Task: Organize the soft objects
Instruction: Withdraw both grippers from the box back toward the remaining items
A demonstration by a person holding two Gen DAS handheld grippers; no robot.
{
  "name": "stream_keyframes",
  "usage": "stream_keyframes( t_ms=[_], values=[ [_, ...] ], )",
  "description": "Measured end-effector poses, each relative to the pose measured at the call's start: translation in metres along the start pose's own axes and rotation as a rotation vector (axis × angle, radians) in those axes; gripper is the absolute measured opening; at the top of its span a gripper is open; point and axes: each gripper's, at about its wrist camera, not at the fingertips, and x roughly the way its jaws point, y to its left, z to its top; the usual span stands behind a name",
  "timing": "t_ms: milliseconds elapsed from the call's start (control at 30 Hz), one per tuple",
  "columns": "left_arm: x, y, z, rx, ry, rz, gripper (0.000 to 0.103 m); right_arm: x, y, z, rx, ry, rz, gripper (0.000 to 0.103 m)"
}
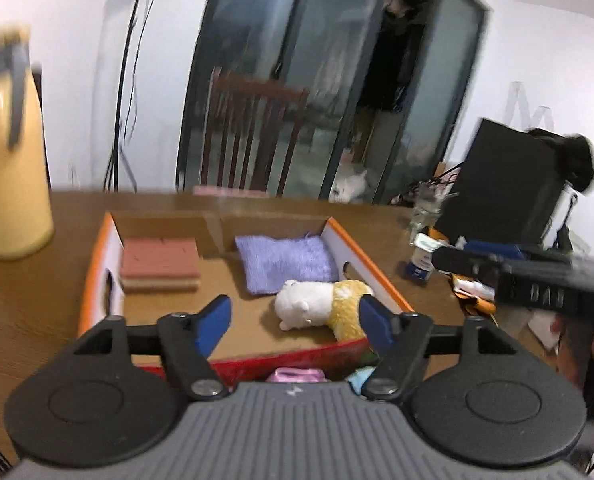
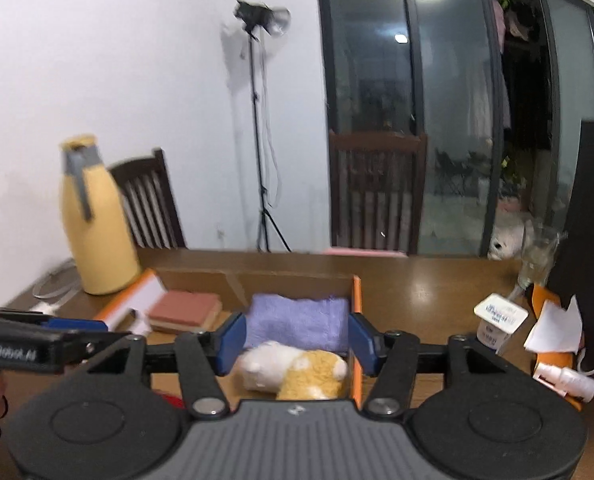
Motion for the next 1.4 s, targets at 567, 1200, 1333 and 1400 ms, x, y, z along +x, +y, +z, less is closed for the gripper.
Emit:
stream_keyframes(
  t_ms=[567,1200,1333,1400],
  values=[
    [-0.214,-0.038,-0.106,0.112,-0.229,0.060,0.098,-0.196,0.064,-0.086,-0.153,-0.138,0.141,0.088],
    [-0.241,-0.033,-0.203,0.048,-0.219,0.132,0.103,-0.260,0.093,-0.191,-0.194,-0.125,0.149,0.096],
    [-0.224,-0.026,-0.215,0.042,-0.179,0.150,0.103,-0.238,0.094,-0.199,-0.158,-0.107,0.167,0.096],
    [-0.216,-0.022,-0.218,0.037,-0.159,0.154,0.103,-0.229,0.093,-0.203,-0.139,-0.102,0.162,0.096]
  ],
)
